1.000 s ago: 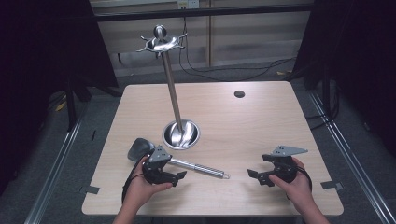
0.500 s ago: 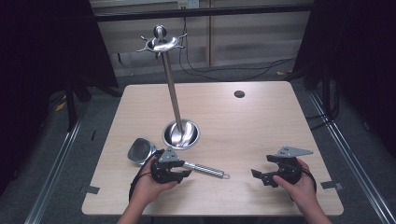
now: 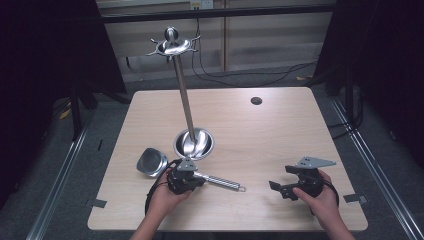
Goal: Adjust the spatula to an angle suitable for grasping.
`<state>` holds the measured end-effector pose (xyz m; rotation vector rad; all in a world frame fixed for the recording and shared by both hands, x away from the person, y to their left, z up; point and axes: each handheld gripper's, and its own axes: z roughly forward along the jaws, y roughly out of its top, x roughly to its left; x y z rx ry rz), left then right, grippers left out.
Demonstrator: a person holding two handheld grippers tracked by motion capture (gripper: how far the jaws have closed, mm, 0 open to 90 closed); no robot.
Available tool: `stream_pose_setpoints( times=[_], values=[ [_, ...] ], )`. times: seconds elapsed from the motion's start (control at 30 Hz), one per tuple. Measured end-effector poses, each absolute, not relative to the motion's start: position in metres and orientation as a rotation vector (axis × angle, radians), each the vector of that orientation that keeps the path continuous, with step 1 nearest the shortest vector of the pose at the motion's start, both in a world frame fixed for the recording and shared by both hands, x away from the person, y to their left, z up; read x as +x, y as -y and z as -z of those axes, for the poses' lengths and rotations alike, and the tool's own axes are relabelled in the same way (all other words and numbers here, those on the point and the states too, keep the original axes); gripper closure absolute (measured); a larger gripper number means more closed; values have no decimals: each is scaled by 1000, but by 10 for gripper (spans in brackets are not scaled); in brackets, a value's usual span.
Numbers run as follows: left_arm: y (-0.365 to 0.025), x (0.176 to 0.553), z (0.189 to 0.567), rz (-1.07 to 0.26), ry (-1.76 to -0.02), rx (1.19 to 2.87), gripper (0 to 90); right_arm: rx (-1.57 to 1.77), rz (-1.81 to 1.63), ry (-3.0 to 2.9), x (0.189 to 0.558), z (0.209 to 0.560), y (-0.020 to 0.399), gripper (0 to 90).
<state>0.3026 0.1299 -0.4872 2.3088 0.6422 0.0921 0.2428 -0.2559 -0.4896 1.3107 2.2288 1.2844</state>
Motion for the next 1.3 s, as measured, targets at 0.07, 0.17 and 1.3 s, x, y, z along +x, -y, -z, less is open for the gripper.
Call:
stream_pose_setpoints(
  times=[0.07, 0.17, 1.3],
  values=[
    [-129, 304, 488, -99, -644, 2317, 900, 1309, -1287, -2223, 243, 490, 257, 84],
    [-128, 306, 493, -85, -652, 2297, 898, 1316, -1287, -2221, 243, 490, 257, 84],
    [-105, 339, 496, -137, -697, 2301, 858, 1334, -1265, -2210, 241, 492, 265, 88]
  ],
)
